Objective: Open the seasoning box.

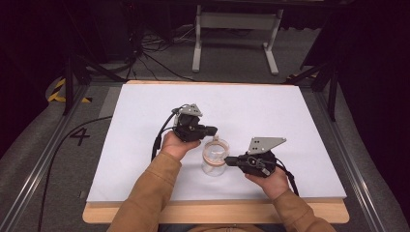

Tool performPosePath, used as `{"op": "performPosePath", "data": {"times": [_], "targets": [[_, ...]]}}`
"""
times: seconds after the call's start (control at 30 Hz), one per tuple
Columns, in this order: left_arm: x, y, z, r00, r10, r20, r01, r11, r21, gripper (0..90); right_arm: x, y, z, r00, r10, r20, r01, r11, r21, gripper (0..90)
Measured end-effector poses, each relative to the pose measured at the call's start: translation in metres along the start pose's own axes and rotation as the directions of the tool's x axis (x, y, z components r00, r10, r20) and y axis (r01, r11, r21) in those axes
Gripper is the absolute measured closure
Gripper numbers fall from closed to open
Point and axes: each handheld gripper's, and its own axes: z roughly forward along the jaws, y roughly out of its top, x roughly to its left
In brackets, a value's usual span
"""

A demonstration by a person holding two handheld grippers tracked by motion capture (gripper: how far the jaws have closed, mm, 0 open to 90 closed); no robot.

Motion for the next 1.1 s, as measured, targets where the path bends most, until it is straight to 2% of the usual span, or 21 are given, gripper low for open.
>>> {"op": "performPosePath", "data": {"times": [0.03,0.1,0.2,0.5,0.6,0.73,0.83,1.0,1.1], "targets": [[0.000,0.000,-0.003,1.0000,0.000,-0.008,0.000,0.9998,-0.020,87.5,0.000,0.000,0.000,1.0000,0.000,-0.001,0.000,1.000,-0.001,89.8],[-0.001,0.000,-0.010,0.9998,0.003,-0.020,-0.003,0.9997,-0.024,87.5,-0.001,0.001,-0.001,1.0000,-0.005,-0.003,0.005,1.000,-0.008,89.8],[-0.002,-0.003,-0.016,0.9992,0.006,-0.039,-0.007,0.9998,-0.020,87.5,-0.003,0.003,-0.003,1.0000,-0.009,-0.005,0.008,1.000,-0.019,89.9],[-0.004,-0.017,-0.043,0.9960,-0.024,-0.086,0.022,0.9995,-0.021,87.1,-0.013,0.013,-0.003,0.9992,-0.034,-0.019,0.033,0.998,-0.052,89.8],[-0.005,-0.023,-0.052,0.9937,-0.035,-0.106,0.034,0.9994,-0.010,86.8,-0.017,0.017,-0.004,0.9989,-0.038,-0.029,0.036,0.997,-0.067,89.8],[-0.006,-0.029,-0.060,0.9934,-0.045,-0.106,0.044,0.9990,-0.010,85.8,-0.021,0.021,-0.005,0.9983,-0.051,-0.029,0.048,0.996,-0.080,89.8],[-0.006,-0.033,-0.067,0.9925,-0.041,-0.115,0.043,0.9990,0.016,85.2,-0.024,0.024,-0.005,0.9980,-0.060,-0.021,0.058,0.995,-0.082,89.8],[-0.006,-0.041,-0.077,0.9908,-0.064,-0.120,0.067,0.9976,0.021,84.4,-0.032,0.028,-0.006,0.9983,-0.056,-0.018,0.054,0.994,-0.096,89.8],[-0.007,-0.048,-0.084,0.9874,-0.075,-0.139,0.081,0.9962,0.032,83.9,-0.038,0.031,-0.004,0.9987,-0.049,-0.015,0.048,0.994,-0.101,89.8]]}}
